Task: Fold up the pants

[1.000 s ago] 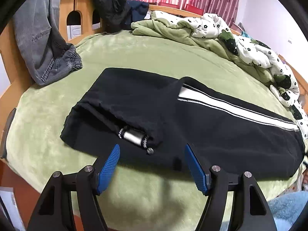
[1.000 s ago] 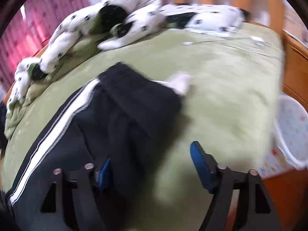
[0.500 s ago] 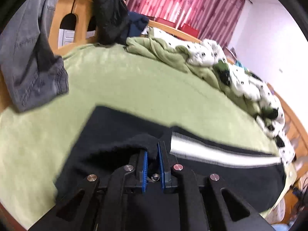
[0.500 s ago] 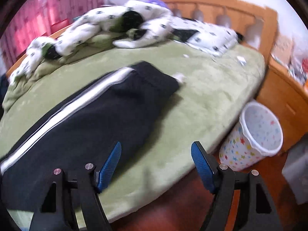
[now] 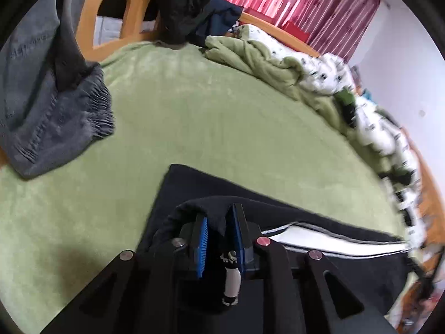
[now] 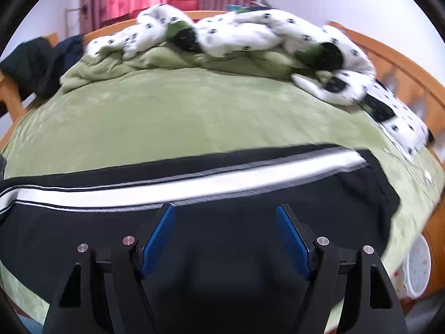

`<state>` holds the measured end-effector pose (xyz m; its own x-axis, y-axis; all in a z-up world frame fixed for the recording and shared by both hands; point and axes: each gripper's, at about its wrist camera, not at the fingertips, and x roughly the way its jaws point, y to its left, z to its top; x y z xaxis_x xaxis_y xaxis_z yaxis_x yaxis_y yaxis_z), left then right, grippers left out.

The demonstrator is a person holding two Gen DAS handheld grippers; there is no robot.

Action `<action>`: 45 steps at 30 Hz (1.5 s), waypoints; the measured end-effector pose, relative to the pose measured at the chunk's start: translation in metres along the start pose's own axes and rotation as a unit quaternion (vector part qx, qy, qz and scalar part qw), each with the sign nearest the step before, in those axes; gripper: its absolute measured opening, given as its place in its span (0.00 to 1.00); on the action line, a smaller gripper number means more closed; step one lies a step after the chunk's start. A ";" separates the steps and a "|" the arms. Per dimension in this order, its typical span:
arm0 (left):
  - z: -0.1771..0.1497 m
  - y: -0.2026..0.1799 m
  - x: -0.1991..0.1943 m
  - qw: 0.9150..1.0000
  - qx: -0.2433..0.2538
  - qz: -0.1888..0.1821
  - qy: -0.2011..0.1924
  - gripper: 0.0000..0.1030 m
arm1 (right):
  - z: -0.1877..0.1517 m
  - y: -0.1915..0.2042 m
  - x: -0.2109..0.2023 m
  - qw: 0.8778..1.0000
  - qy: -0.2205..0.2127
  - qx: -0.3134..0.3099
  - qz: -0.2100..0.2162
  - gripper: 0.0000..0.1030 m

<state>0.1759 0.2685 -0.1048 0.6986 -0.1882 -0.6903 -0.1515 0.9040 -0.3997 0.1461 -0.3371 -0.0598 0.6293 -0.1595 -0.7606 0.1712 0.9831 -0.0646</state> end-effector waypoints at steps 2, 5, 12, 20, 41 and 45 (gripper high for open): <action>0.007 0.008 -0.002 0.999 -0.024 -0.038 -0.009 0.28 | 0.003 0.016 0.009 1.000 0.004 -0.009 0.012 0.72; 0.014 0.008 -0.005 0.999 -0.026 -0.018 -0.044 0.60 | 0.001 0.035 0.021 0.999 0.011 -0.025 0.022 0.72; 0.015 0.008 0.000 0.998 -0.002 -0.010 -0.057 0.67 | -0.005 0.050 0.042 0.999 0.027 -0.029 0.034 0.72; 0.005 0.014 0.035 1.000 -0.013 -0.012 -0.009 0.65 | 0.007 0.059 0.056 0.996 0.019 -0.061 0.057 0.72; 0.014 0.010 0.073 1.000 0.010 0.028 0.001 0.17 | 0.036 0.124 0.133 0.959 0.047 -0.226 0.167 0.17; 0.017 0.004 0.057 0.998 0.034 0.032 -0.039 0.15 | 0.031 0.128 0.122 0.957 0.009 -0.245 0.157 0.04</action>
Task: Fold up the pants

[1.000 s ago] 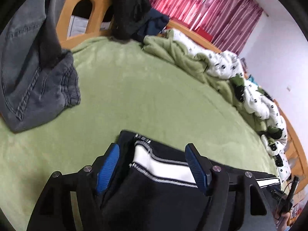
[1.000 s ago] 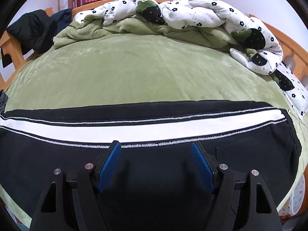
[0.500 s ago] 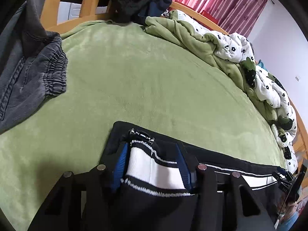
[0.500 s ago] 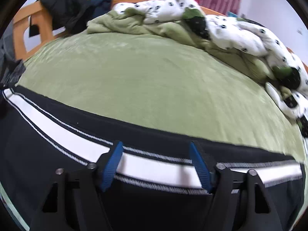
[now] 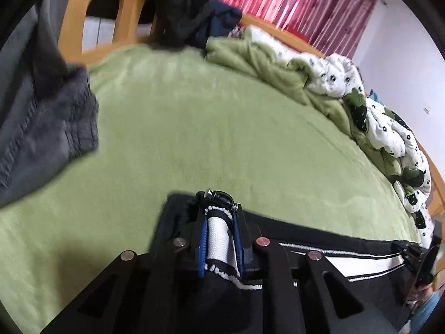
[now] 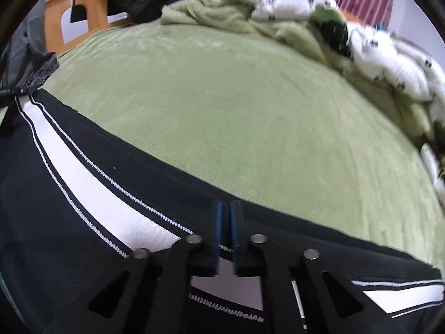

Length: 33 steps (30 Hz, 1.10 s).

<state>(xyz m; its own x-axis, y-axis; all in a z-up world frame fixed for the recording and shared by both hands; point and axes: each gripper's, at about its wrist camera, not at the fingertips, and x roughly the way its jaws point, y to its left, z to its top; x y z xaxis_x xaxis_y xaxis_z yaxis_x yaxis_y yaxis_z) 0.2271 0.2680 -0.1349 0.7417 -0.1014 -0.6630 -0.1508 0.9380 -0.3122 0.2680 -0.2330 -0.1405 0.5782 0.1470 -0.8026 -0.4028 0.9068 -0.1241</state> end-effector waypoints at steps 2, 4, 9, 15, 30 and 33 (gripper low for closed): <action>0.007 0.001 -0.006 1.000 -0.007 -0.006 -0.013 0.15 | 0.003 -0.002 -0.013 1.000 -0.026 0.014 0.002 0.04; 0.011 0.004 0.004 1.000 -0.018 0.004 0.003 0.15 | 0.005 -0.010 -0.018 0.998 -0.043 0.032 0.016 0.04; 0.002 0.011 0.028 0.999 -0.029 0.028 0.023 0.15 | 0.004 -0.011 0.015 0.999 -0.019 0.035 0.007 0.04; 0.000 0.013 0.034 0.997 -0.048 0.037 0.045 0.29 | 0.004 -0.020 0.021 0.996 -0.013 0.081 0.017 0.09; -0.022 -0.026 -0.022 0.999 0.007 0.040 -0.001 0.68 | -0.041 -0.101 -0.001 0.981 0.012 0.179 -0.075 0.51; -0.030 -0.027 -0.028 0.999 0.016 0.049 0.009 0.68 | -0.037 -0.102 0.008 0.978 0.008 0.187 -0.089 0.55</action>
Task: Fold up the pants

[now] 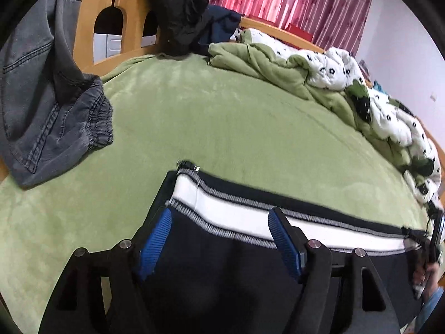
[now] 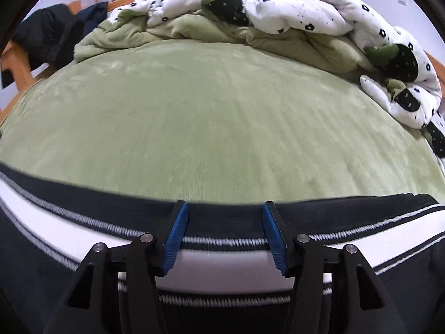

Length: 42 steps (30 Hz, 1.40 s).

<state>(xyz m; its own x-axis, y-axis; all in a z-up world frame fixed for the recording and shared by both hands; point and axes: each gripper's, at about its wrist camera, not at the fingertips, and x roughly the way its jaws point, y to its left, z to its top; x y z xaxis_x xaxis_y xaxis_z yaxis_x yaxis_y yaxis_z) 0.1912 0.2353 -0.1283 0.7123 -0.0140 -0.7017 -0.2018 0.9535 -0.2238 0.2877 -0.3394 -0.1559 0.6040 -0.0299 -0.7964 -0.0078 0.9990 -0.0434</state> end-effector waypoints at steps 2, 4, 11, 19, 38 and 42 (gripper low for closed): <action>-0.007 0.008 -0.008 1.000 -0.010 0.003 0.008 0.68 | 0.004 -0.005 -0.002 1.000 -0.001 0.023 0.008 0.56; -0.016 0.019 -0.019 0.999 -0.030 -0.006 0.010 0.68 | 0.007 -0.008 -0.007 0.999 0.000 0.039 0.011 0.55; -0.064 0.045 -0.063 0.997 -0.057 -0.039 0.021 0.68 | -0.002 0.013 -0.069 0.998 -0.025 0.053 0.012 0.55; -0.108 0.064 -0.091 0.997 -0.060 -0.043 0.035 0.68 | -0.025 0.061 -0.138 0.998 -0.054 0.006 0.029 0.55; -0.032 0.069 -0.043 0.996 -0.059 -0.067 0.016 0.64 | -0.039 0.094 -0.204 0.997 -0.031 0.012 0.069 0.55; -0.064 0.092 -0.055 0.992 -0.085 -0.092 0.030 0.64 | -0.036 0.086 -0.212 0.995 -0.026 0.042 0.086 0.55</action>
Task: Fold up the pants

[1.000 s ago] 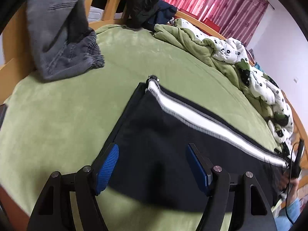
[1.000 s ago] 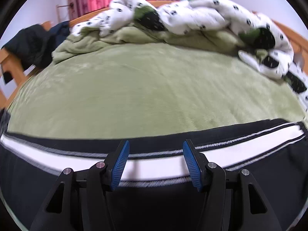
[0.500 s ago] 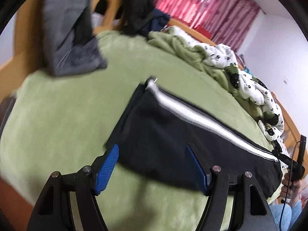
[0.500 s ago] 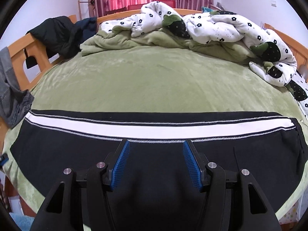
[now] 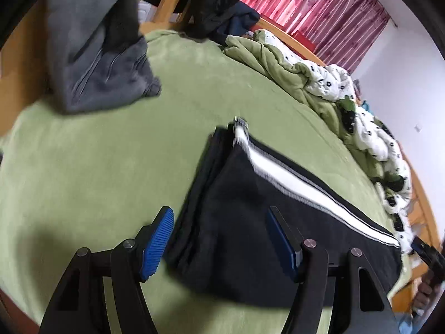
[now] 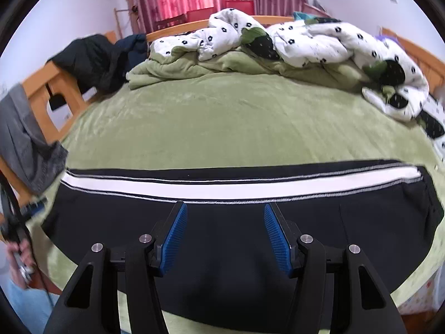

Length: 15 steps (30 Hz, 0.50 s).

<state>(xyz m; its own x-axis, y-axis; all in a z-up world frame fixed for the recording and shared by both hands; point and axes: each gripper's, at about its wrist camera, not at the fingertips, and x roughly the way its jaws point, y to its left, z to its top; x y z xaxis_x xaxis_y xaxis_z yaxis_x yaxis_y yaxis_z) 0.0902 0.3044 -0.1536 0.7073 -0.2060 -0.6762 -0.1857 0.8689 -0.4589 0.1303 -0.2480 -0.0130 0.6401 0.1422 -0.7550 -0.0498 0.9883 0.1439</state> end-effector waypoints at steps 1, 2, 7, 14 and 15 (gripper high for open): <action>-0.008 0.004 -0.006 1.000 -0.004 -0.005 0.003 0.64 | -0.001 -0.002 -0.002 1.000 0.001 0.011 0.007 0.55; -0.017 0.009 -0.011 1.000 -0.012 -0.013 0.007 0.64 | -0.003 -0.004 -0.003 1.000 0.000 0.022 0.015 0.55; -0.054 0.019 -0.011 0.995 -0.057 -0.066 0.038 0.65 | -0.015 -0.011 -0.002 0.999 0.006 0.045 0.025 0.55; -0.065 0.005 0.016 0.994 -0.086 -0.060 -0.029 0.65 | -0.026 -0.017 -0.006 0.998 0.003 0.058 0.022 0.55; -0.062 0.005 0.020 0.993 -0.096 -0.061 -0.033 0.63 | -0.027 -0.019 -0.007 0.998 0.001 0.065 0.026 0.55</action>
<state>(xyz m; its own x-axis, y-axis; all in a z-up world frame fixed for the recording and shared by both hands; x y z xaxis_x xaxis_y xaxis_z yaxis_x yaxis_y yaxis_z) 0.0615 0.2767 -0.2052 0.7745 -0.2687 -0.5727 -0.2185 0.7360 -0.6408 0.1056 -0.2662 -0.0275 0.6382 0.1924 -0.7454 0.0181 0.9643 0.2643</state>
